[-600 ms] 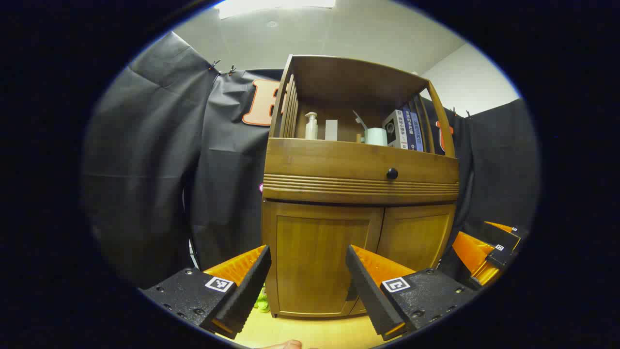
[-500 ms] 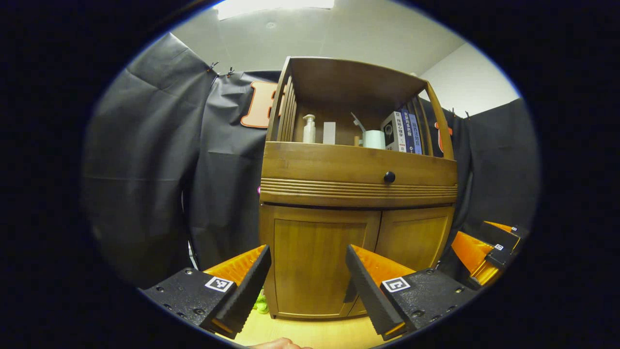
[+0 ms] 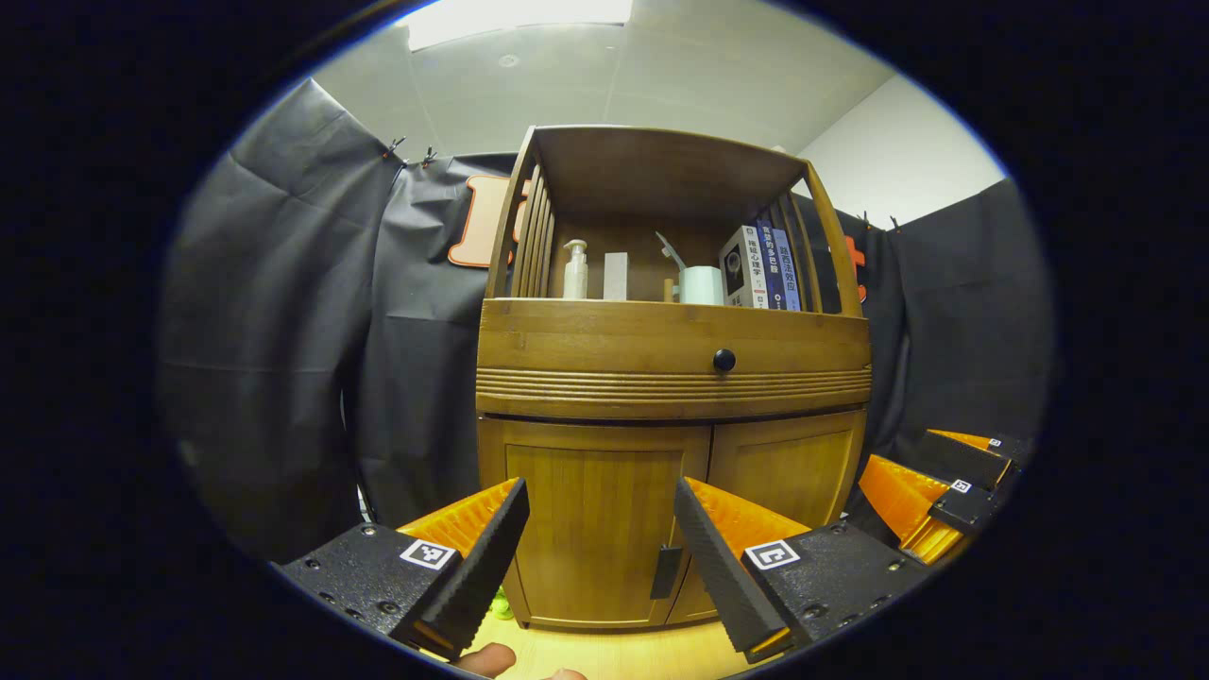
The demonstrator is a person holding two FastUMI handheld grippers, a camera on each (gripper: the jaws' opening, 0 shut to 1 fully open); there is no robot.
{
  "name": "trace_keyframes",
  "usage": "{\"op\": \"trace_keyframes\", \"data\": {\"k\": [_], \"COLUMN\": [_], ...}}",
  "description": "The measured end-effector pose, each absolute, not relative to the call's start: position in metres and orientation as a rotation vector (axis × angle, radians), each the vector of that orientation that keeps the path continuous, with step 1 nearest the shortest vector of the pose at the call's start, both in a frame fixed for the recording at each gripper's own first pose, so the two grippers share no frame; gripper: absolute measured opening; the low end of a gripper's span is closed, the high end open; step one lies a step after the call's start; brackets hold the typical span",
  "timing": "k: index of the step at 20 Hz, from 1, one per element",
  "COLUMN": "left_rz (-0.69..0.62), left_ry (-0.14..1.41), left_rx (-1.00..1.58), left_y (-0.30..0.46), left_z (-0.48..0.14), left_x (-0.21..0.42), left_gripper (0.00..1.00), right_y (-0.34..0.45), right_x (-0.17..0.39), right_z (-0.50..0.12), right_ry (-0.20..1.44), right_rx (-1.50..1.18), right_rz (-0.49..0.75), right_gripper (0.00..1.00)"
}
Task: Open the right door of the double-door shoe cabinet with the right hand, and open the left door with the left hand.
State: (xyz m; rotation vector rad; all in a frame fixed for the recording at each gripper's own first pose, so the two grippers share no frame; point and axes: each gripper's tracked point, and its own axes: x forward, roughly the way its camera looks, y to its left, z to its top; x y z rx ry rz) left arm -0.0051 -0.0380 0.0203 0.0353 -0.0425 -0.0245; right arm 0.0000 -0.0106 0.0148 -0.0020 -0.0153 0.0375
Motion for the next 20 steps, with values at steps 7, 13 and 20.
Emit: {"op": "trace_keyframes", "data": {"k": [7, 13, 20], "left_rz": [0.010, 0.088, 0.195], "left_ry": [-0.060, -0.063, -0.066], "left_rx": [0.011, 0.029, 0.074], "left_y": [-0.035, -0.007, 0.037], "left_z": [0.025, 0.025, 0.028], "left_x": [-0.010, -0.017, -0.019], "left_gripper": [0.92, 0.95, 0.92], "right_y": [-0.007, 0.005, 0.020], "right_x": [0.008, 0.039, 0.083], "right_z": [0.007, -0.045, -0.139], "right_ry": [0.009, 0.108, 0.266], "right_rx": [-0.010, -0.037, -0.091], "right_rz": [0.058, 0.098, 0.106], "right_gripper": [0.97, 0.97, 0.87]}}
